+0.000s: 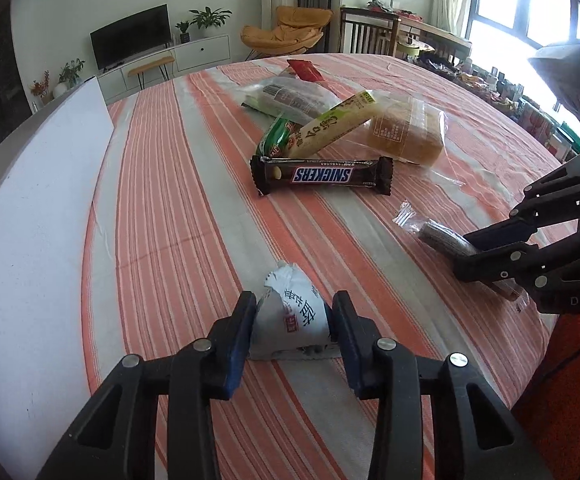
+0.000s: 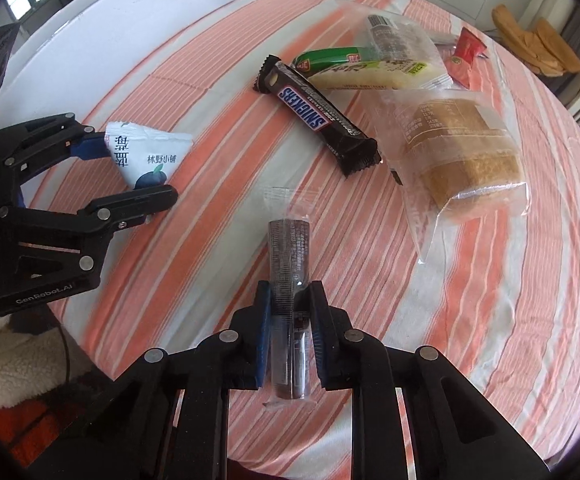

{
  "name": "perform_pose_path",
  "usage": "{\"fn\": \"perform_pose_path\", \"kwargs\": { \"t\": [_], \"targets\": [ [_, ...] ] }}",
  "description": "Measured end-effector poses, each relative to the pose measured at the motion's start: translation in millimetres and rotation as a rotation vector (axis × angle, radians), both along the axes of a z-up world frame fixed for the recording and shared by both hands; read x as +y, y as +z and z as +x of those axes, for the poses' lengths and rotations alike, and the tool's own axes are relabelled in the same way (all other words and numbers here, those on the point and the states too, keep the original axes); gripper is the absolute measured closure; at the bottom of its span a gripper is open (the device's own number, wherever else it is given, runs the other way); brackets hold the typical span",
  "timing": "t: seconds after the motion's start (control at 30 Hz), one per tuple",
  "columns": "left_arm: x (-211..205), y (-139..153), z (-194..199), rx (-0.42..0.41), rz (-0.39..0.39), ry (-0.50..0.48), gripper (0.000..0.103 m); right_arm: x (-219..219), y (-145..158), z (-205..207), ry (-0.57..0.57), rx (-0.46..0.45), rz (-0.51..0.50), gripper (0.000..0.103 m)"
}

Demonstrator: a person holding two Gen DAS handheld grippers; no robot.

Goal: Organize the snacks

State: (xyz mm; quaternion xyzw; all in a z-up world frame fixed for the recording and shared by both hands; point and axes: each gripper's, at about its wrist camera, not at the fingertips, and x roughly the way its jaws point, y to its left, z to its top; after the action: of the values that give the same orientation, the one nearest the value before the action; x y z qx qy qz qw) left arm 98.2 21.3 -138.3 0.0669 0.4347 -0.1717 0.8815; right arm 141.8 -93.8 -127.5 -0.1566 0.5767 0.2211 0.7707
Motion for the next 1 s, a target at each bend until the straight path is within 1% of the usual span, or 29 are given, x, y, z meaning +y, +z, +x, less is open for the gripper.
{"fn": "perform_pose_path", "kwargs": {
  "t": [0.1, 0.2, 0.27, 0.33, 0.4, 0.43, 0.47, 0.5, 0.57, 0.63, 0.7, 0.77, 0.83, 0.87, 0.93, 0.97, 1.0],
  "targets": [
    [7, 7, -2, 0.019, -0.088, 0.026, 0.066, -36, 8, -3, -0.148, 0.029, 0.16, 0.085],
    [13, 21, -6, 0.033, -0.189, 0.042, 0.066, -60, 14, 3, -0.284, 0.061, 0.326, 0.085],
    [16, 35, -10, 0.039, -0.255, 0.048, 0.066, -76, 13, 5, -0.363, 0.094, 0.429, 0.085],
    [23, 52, -15, 0.044, -0.327, 0.054, 0.066, -85, 15, 2, -0.418, 0.122, 0.513, 0.085],
    [36, 75, -23, 0.034, -0.401, 0.066, 0.066, -86, 22, 3, -0.445, 0.131, 0.565, 0.085],
    [45, 89, -28, 0.025, -0.438, 0.075, 0.066, -81, 29, 3, -0.438, 0.123, 0.577, 0.085],
    [55, 102, -34, 0.014, -0.474, 0.086, 0.066, -74, 38, 3, -0.421, 0.112, 0.589, 0.085],
    [67, 116, -40, 0.0, -0.505, 0.1, 0.066, -64, 48, 12, -0.398, 0.104, 0.611, 0.085],
    [96, 143, -53, -0.038, -0.552, 0.144, 0.066, -37, 74, 7, -0.338, 0.098, 0.673, 0.085],
    [125, 165, -66, -0.09, -0.551, 0.202, 0.066, -1, 101, 5, -0.253, 0.087, 0.723, 0.085],
    [155, 182, -76, -0.141, -0.504, 0.28, 0.066, 39, 127, 4, -0.16, 0.082, 0.768, 0.084],
    [183, 189, -82, -0.185, -0.432, 0.374, 0.066, 83, 146, 7, -0.076, 0.095, 0.809, 0.084],
    [210, 185, -82, -0.199, -0.365, 0.482, 0.066, 122, 155, 8, -0.009, 0.106, 0.821, 0.084],
    [223, 179, -82, -0.198, -0.348, 0.524, 0.066, 140, 156, 9, 0.015, 0.103, 0.813, 0.084],
    [240, 167, -79, -0.193, -0.281, 0.602, 0.066, 168, 155, 11, 0.051, 0.1, 0.803, 0.084],
    [246, 157, -77, -0.186, -0.241, 0.64, 0.066, 180, 152, 13, 0.061, 0.104, 0.804, 0.083],
    [252, 148, -75, -0.178, -0.214, 0.673, 0.065, 189, 149, 17, 0.063, 0.108, 0.805, 0.077]
  ]
}}
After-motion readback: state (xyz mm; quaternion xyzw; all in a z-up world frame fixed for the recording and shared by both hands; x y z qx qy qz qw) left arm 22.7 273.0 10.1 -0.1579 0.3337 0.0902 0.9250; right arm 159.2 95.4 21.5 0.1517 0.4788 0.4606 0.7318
